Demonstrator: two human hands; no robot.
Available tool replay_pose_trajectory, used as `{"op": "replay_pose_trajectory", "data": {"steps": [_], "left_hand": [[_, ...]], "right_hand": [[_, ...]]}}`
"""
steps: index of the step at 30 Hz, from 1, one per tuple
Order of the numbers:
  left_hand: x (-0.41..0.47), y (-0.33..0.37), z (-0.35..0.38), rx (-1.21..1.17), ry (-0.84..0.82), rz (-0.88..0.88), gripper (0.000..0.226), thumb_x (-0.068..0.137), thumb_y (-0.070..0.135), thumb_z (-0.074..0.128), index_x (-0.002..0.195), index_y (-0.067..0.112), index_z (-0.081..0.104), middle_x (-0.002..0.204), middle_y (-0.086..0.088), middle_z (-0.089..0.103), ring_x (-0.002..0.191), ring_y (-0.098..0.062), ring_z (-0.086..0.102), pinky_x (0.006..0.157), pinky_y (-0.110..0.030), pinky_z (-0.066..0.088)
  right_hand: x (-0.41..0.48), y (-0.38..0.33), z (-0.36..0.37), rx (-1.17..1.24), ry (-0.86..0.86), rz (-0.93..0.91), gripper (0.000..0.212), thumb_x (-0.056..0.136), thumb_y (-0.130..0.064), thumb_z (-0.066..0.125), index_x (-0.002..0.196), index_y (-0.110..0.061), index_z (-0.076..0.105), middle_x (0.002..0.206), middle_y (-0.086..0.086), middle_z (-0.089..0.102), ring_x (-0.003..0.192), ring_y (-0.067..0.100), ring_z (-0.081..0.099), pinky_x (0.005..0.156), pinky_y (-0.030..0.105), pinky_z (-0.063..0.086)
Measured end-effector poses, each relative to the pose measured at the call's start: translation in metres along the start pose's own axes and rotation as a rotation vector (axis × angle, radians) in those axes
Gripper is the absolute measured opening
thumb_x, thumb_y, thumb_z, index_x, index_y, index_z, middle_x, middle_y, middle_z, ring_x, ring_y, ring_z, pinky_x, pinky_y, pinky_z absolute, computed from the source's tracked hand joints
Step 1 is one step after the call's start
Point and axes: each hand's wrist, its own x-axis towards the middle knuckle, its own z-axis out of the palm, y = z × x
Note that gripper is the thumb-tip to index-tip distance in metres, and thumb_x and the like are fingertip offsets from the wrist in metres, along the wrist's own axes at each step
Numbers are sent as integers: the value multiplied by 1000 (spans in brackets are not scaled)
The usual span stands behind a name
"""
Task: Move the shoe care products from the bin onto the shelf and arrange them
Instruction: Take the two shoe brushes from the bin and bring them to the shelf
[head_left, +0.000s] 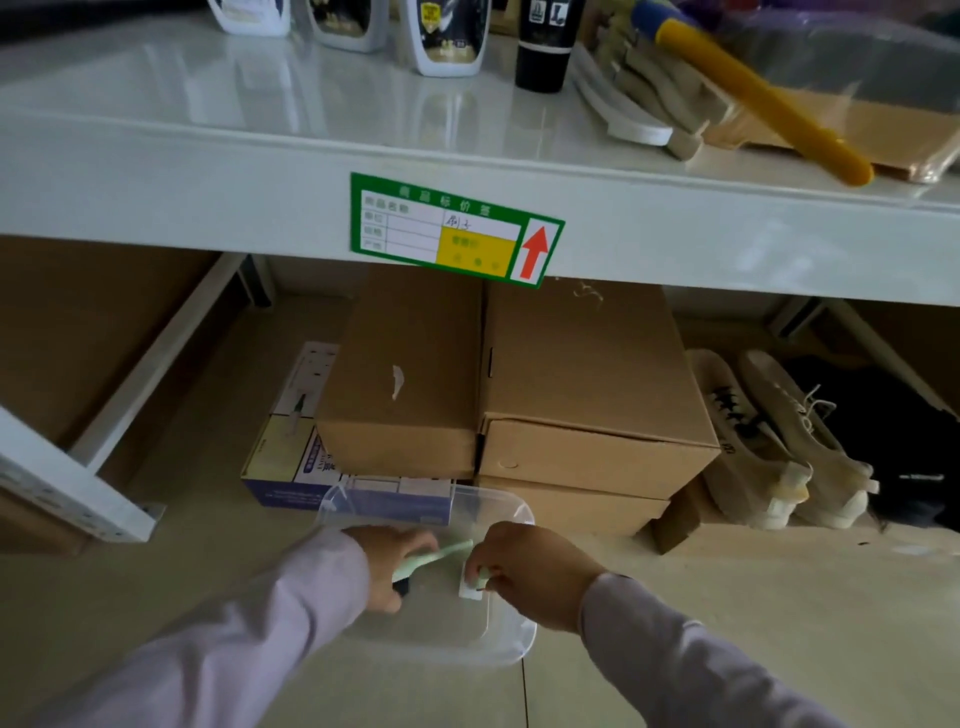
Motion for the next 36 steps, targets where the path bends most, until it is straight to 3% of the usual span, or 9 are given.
{"op": "replay_pose_trajectory", "data": {"steps": [6, 9, 12, 17, 19, 22, 27, 32, 36], "left_hand": [[-29, 0, -28, -281, 384, 61, 37, 70, 23, 72, 103, 32, 58, 114, 7, 61, 98, -12, 57, 90, -25, 47], [-51, -3, -36, -351, 511, 182, 32, 66, 24, 74, 92, 38, 60, 108, 12, 55, 100, -10, 57, 94, -26, 46], [-83, -1, -49, -437, 636, 257, 31, 63, 27, 73, 85, 43, 57, 97, 23, 52, 91, 2, 56, 84, -18, 48], [-154, 13, -90, -627, 742, 349, 54, 50, 42, 63, 95, 66, 47, 101, 23, 62, 97, 1, 60, 79, -13, 54], [-179, 18, -109, -638, 792, 441, 54, 52, 37, 61, 101, 59, 50, 110, 29, 56, 104, 1, 58, 78, -7, 49], [-208, 23, -133, -703, 856, 584, 48, 60, 29, 64, 105, 43, 57, 107, 16, 63, 101, -8, 62, 83, -10, 48], [-238, 33, -171, -883, 965, 699, 45, 63, 33, 64, 107, 40, 59, 116, 8, 64, 104, -2, 63, 86, -9, 48], [-263, 37, -222, -870, 1117, 601, 33, 61, 49, 59, 94, 49, 61, 100, 19, 69, 87, 5, 66, 70, -2, 48], [-268, 31, -265, -905, 1207, 409, 12, 76, 43, 66, 88, 41, 64, 91, 24, 72, 82, 3, 68, 65, -4, 51]], "right_hand": [[-13, -8, -19, -43, 149, 19, 27, 91, -22, 51, 114, -31, 61, 107, -2, 65, 104, 20, 56, 83, 26, 42], [-25, -14, -38, 54, 241, 23, 21, 88, -24, 54, 105, -32, 64, 102, -3, 67, 95, 19, 60, 80, 27, 48], [-39, -24, -67, 136, 359, 6, 18, 83, -26, 59, 98, -33, 64, 97, -8, 70, 85, 13, 62, 76, 28, 53], [-73, -52, -124, 285, 567, -118, 21, 78, -24, 71, 87, -41, 64, 76, -16, 66, 61, 0, 56, 59, 8, 41], [-86, -68, -146, 365, 634, -196, 22, 76, -22, 72, 86, -41, 65, 84, -9, 69, 59, 3, 55, 58, 12, 45], [-104, -92, -175, 442, 694, -299, 21, 75, -25, 71, 93, -35, 67, 89, -5, 70, 61, 6, 55, 59, 16, 47], [-122, -124, -217, 526, 767, -435, 18, 76, -34, 70, 93, -34, 66, 91, 1, 68, 75, 19, 65, 68, 30, 56], [-129, -141, -262, 619, 915, -574, 31, 71, -57, 67, 92, -34, 64, 85, -1, 67, 69, 7, 61, 61, 17, 50], [-129, -149, -292, 721, 1065, -693, 38, 72, -56, 68, 92, -24, 64, 82, -2, 67, 63, 8, 57, 56, 18, 50]]}}
